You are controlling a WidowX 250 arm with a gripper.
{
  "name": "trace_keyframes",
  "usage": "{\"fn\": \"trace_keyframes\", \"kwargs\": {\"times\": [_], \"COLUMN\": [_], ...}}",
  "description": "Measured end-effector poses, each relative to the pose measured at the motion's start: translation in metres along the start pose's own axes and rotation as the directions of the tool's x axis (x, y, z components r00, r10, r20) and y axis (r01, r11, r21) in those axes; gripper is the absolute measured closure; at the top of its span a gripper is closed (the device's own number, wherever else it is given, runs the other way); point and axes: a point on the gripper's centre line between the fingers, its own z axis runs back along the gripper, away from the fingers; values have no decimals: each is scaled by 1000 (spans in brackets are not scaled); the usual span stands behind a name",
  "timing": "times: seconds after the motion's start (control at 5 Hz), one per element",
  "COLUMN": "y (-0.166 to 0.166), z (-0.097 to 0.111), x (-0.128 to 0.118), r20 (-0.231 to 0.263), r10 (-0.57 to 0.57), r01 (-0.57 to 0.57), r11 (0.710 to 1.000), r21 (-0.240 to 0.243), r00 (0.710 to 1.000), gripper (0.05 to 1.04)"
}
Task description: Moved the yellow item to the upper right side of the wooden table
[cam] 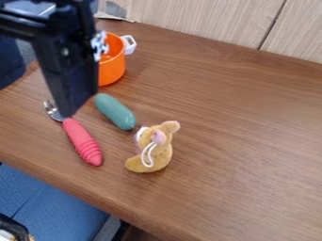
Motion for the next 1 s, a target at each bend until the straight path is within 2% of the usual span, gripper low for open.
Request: {"fn": "trace_keyframes", "kwargs": {"times": [0.2, 0.4, 0.6, 0.8, 1.0], "y": [0, -4, -7, -8, -10], "z": [-2, -20, -47, -71, -95], "x": [0, 20, 45, 60, 67], "r20": [0, -8, -12, -13, -27], "r10": [0, -8, -1, -10, -30], "r01": [0, 8, 2, 10, 31], "r11": [1000, 1000, 1000, 1000, 999], "r21": [0, -11, 15, 15, 21], "r00": [1000, 1000, 1000, 1000, 999], "gripper": [83, 83, 83, 83, 83]}}
